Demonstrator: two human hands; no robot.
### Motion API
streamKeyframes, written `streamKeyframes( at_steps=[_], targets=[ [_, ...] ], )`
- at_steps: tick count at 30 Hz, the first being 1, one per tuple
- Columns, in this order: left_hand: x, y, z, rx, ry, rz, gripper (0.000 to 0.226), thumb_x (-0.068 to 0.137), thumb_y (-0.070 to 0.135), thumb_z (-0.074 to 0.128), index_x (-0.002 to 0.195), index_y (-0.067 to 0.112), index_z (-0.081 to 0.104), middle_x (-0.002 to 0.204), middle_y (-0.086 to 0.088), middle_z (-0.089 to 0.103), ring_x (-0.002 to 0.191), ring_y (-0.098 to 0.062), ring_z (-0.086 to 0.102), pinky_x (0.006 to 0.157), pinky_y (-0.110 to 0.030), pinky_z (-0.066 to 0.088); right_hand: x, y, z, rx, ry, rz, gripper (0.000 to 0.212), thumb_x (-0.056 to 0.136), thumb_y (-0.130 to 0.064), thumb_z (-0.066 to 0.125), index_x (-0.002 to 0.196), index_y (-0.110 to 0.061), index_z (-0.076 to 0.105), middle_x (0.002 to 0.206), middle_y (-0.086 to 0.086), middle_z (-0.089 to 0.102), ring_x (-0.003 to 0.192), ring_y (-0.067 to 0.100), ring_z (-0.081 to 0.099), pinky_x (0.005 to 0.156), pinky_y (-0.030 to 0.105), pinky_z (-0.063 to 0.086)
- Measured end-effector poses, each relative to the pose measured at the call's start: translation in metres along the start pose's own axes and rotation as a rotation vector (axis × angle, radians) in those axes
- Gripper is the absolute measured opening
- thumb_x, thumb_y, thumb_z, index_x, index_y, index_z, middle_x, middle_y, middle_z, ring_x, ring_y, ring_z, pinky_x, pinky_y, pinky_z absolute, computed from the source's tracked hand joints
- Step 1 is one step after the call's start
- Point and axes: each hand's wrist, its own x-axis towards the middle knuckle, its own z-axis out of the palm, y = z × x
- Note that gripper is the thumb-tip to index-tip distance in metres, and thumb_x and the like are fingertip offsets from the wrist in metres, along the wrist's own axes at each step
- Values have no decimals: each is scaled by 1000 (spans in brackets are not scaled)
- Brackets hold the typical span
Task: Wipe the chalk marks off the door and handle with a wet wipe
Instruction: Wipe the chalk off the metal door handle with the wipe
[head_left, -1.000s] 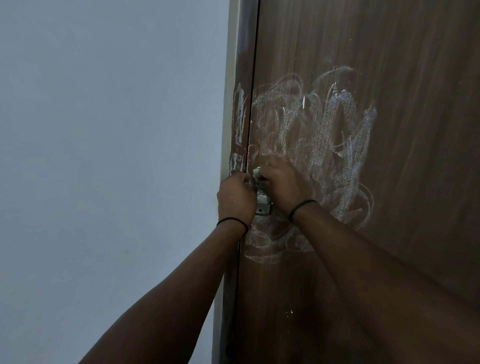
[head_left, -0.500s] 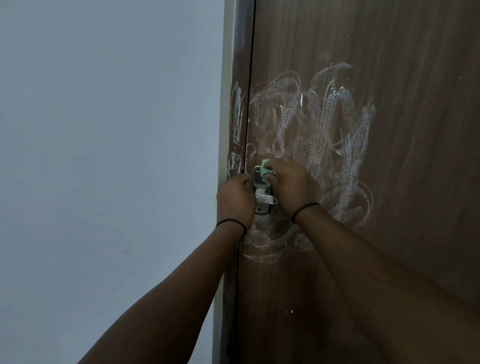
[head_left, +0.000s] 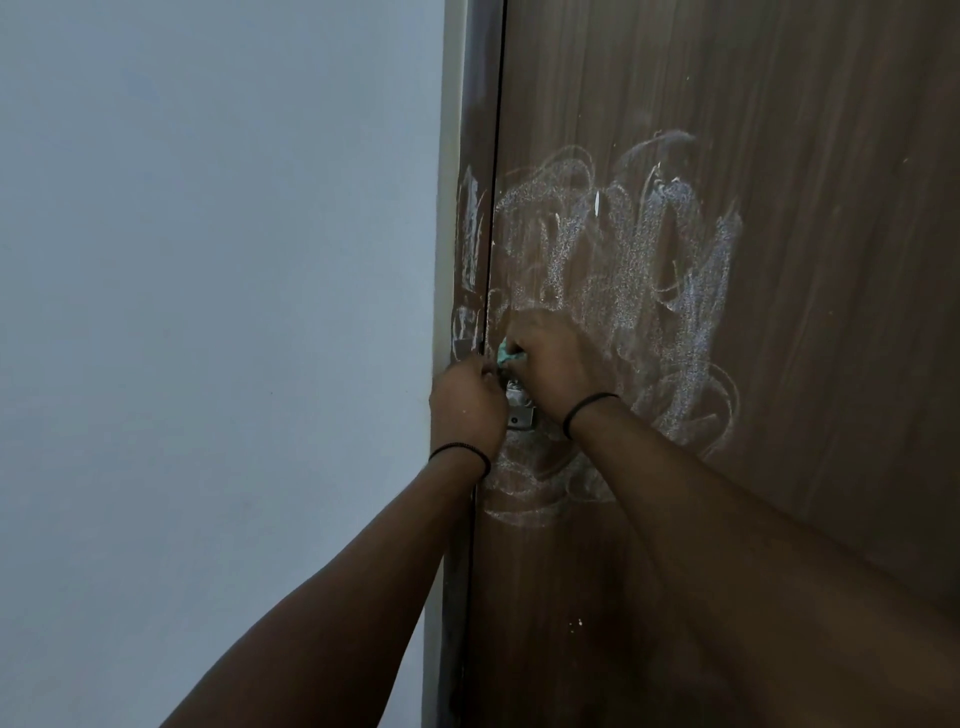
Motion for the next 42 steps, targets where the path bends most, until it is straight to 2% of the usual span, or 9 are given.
streamKeyframes(
  at_steps=[6, 9, 13, 18, 22, 25, 30, 36, 42],
  targets=[
    [0, -2, -4, 10, 17, 2, 21, 90, 9, 50, 92, 13, 71, 88, -5, 69, 72, -13, 55, 60, -22, 36, -6, 15, -6, 21, -43, -11, 11, 76, -15, 73, 72, -20, 63, 76, -3, 60, 72, 19, 56, 58, 29, 36],
    [-1, -5, -5, 5, 33, 5, 21, 91, 9, 50, 94, 11, 71, 92, -7, 70, 73, -13, 53, 65, -21, 36, -7, 23, -8, 95, -65, 61, 18, 73, -13, 73, 69, -23, 60, 75, -6, 58, 71, 16, 56, 58, 33, 47],
    [-3, -4, -5, -9, 43, 22, 21, 91, 7, 51, 91, 11, 72, 88, -6, 71, 70, -10, 52, 56, -15, 31, -12, 22, 0, 320, 82, 293, 14, 78, -23, 73, 72, -25, 61, 78, -11, 64, 71, 9, 61, 61, 29, 51],
    [-2, -3, -2, -60, 34, 31, 22, 89, 6, 51, 90, 14, 72, 88, -4, 72, 73, -10, 56, 68, -23, 44, -8, 12, 6, 420, 233, 482, 10, 84, -22, 71, 79, -25, 64, 77, -11, 62, 67, -5, 55, 53, 9, 37],
    [-1, -4, 4, -84, 45, 46, 21, 90, 8, 54, 95, 15, 72, 92, -3, 73, 74, -7, 56, 61, -11, 36, -21, 17, 6, 259, 8, 502, 17, 84, -31, 72, 70, -26, 63, 75, -9, 66, 67, 9, 60, 59, 23, 44],
    [-3, -7, 9, -101, 22, 23, 22, 89, 10, 53, 96, 17, 73, 96, -2, 73, 80, -9, 60, 71, -19, 44, -16, 21, -3, 211, -164, 494, 13, 80, -30, 75, 72, -21, 72, 82, -2, 73, 75, 17, 66, 68, 30, 53],
    [-6, -7, 10, -116, 13, 18, 22, 89, 11, 52, 95, 19, 72, 95, 0, 72, 83, -12, 63, 76, -27, 53, -5, 9, -10, 366, 135, 589, 9, 81, -31, 73, 76, -25, 70, 79, -7, 72, 70, 14, 65, 64, 28, 53],
    [-3, -5, 7, -79, 46, 55, 26, 90, 11, 51, 103, 15, 73, 99, -3, 73, 85, -11, 62, 73, -22, 47, -17, 16, 2, 313, -62, 566, 9, 79, -26, 76, 72, -21, 72, 78, -3, 73, 73, 14, 67, 66, 27, 54],
    [-4, 2, 8, -107, 60, 135, 31, 90, 6, 47, 105, 17, 72, 96, 0, 72, 82, -9, 60, 69, -20, 47, -2, -1, 3, 232, 205, 284, 18, 87, -7, 61, 94, -17, 75, 94, 3, 68, 86, 18, 59, 67, 27, 44]
  ],
)
